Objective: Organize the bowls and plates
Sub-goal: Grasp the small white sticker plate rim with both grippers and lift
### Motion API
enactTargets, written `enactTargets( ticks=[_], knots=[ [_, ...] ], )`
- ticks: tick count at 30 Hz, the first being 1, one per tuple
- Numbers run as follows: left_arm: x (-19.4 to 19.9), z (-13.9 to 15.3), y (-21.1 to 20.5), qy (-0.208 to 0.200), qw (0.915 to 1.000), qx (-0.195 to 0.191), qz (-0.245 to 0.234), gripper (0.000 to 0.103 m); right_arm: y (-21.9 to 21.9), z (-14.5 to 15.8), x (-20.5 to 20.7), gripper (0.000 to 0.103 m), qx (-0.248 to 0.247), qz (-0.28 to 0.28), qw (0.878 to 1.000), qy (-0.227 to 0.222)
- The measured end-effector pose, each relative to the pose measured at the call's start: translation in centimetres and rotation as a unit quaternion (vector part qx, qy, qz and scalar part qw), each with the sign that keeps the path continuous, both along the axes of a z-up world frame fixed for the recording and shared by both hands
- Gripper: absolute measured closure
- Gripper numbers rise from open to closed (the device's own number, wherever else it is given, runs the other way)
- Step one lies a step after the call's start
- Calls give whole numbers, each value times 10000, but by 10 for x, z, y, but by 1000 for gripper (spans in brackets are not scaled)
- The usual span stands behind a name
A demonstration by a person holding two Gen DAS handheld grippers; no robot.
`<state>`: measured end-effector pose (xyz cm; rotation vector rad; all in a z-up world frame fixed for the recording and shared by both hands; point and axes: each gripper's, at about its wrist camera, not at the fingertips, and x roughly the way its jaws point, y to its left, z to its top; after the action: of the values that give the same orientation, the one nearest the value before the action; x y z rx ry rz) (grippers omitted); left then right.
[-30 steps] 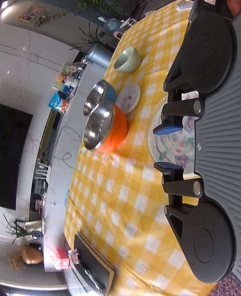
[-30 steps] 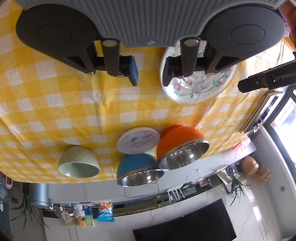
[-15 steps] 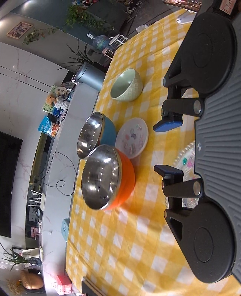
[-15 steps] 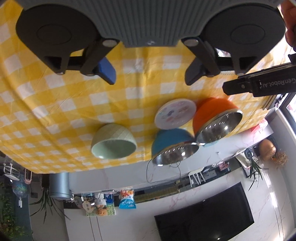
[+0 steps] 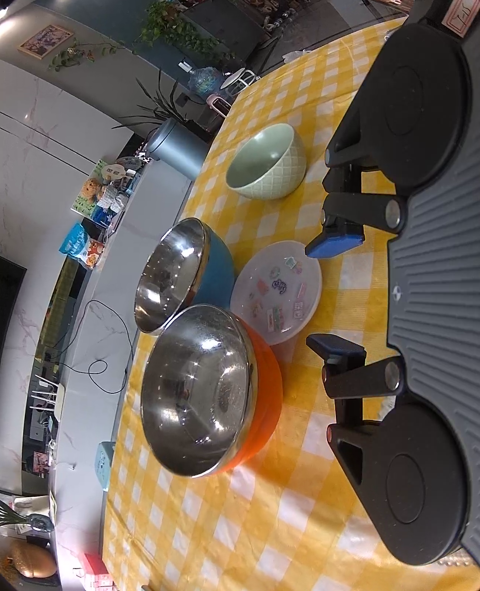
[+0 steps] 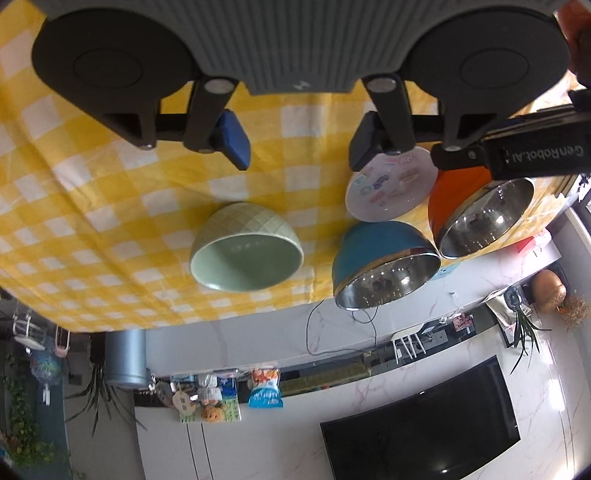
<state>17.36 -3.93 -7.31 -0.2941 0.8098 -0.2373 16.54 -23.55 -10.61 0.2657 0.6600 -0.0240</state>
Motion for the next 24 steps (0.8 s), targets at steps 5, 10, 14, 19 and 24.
enactTargets(
  ticks=[5, 10, 14, 19, 24],
  knots=[
    [14, -11, 0, 135, 9997, -117, 136, 50, 0, -6, 21, 63, 307, 48, 9995, 102],
    [27, -20, 4, 258, 9990, -166, 335, 60, 6, -10, 42, 75, 638, 130, 9978, 114],
    [35, -25, 6, 320, 9984, -200, 410, 70, 14, -14, 58, 79, 731, 204, 9970, 160],
    [40, -26, 8, 296, 9980, -265, 486, 76, 19, -20, 71, 85, 760, 226, 9965, 254],
    [42, -26, 11, 320, 9979, -242, 509, 89, 21, -26, 74, 97, 752, 242, 9963, 349]
  ],
)
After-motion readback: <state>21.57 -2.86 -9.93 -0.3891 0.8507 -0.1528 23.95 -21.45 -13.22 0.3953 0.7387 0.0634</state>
